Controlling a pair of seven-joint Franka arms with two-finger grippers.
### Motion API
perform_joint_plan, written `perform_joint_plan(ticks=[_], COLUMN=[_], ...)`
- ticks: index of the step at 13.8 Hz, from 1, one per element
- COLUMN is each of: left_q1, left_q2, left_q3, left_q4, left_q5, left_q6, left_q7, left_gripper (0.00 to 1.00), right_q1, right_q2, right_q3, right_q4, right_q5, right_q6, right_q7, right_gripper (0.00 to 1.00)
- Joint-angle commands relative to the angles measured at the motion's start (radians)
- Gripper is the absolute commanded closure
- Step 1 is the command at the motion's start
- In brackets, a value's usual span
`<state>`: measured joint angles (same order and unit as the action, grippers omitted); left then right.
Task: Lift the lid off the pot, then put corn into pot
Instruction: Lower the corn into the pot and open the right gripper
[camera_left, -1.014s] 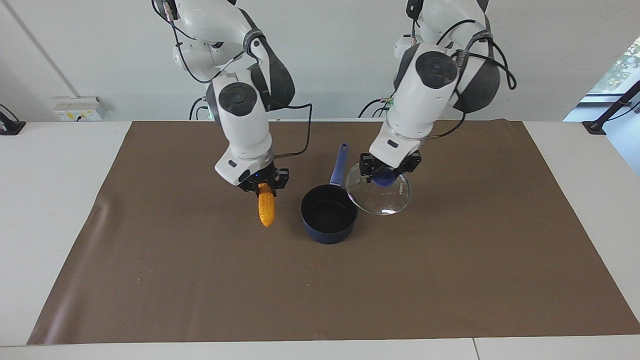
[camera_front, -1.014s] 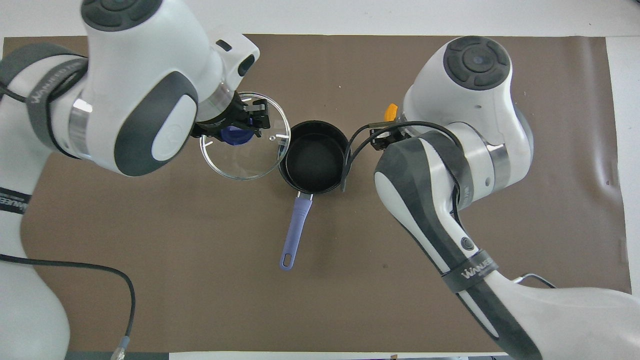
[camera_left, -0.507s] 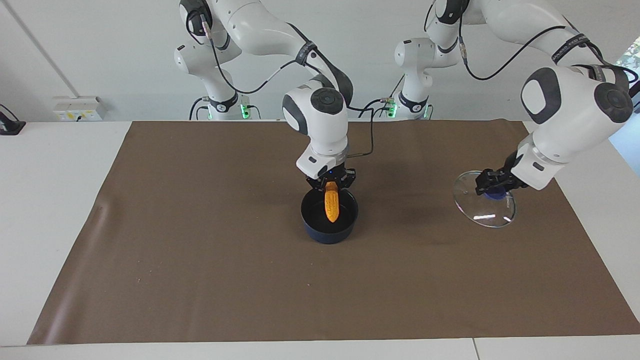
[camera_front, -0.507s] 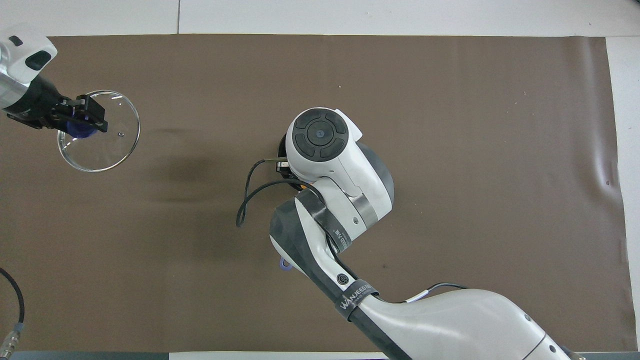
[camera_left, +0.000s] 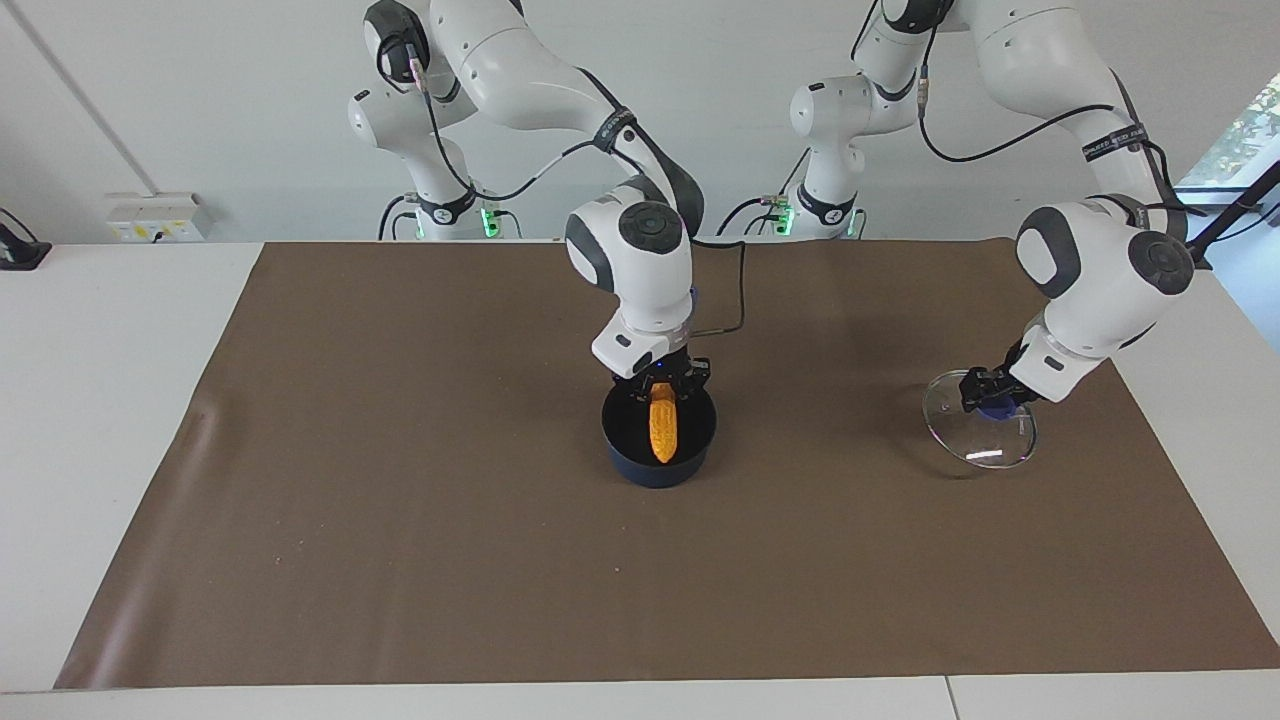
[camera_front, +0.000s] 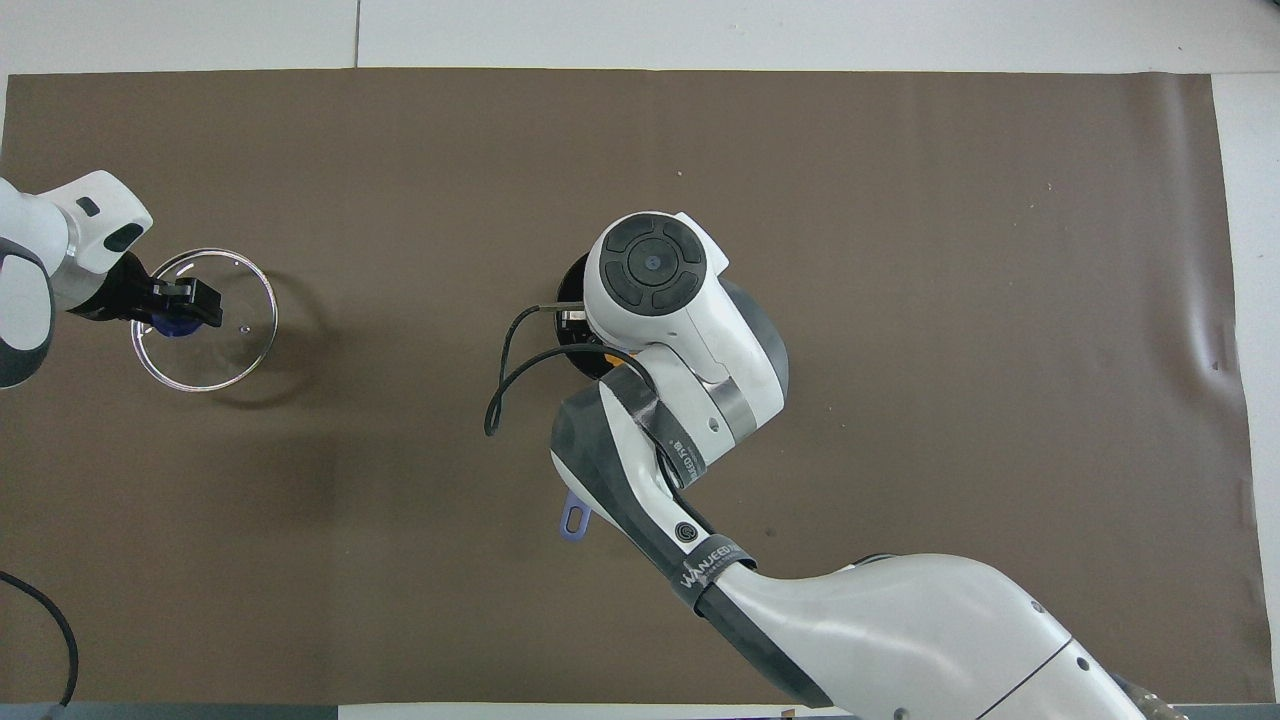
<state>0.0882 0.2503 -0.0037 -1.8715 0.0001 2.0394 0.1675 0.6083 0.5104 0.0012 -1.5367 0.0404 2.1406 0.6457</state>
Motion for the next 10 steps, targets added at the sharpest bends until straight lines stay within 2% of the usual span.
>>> perform_joint_plan(ticks=[1,5,10], left_q1=[0.016,0.016,0.015], left_q2=[-0.042,-0.042,-0.031], left_q3=[-0.010,-0.010,-0.012], left_q4=[-0.081,-0.130,-0.135], left_q5=[0.023,0.023,0.023], left_q6=[0.054,0.105,0.125], left_q7=[0.018,0.023,0.081], left_gripper=[0.90,0.89,0.89], right_q1=[-0.004,-0.053,-0.200], right_q2=[0.002,-0.015,-0.173], right_q3=[0.005,-0.003,-0.004], right_q4=[-0.005,0.124,0.125], right_q5=[0.004,-0.085,-0.092], right_q6=[0.009,-0.206,-0.402], right_q7=[0.003,-0.008,-0.208], right_gripper=[0.00,0.00,0.00])
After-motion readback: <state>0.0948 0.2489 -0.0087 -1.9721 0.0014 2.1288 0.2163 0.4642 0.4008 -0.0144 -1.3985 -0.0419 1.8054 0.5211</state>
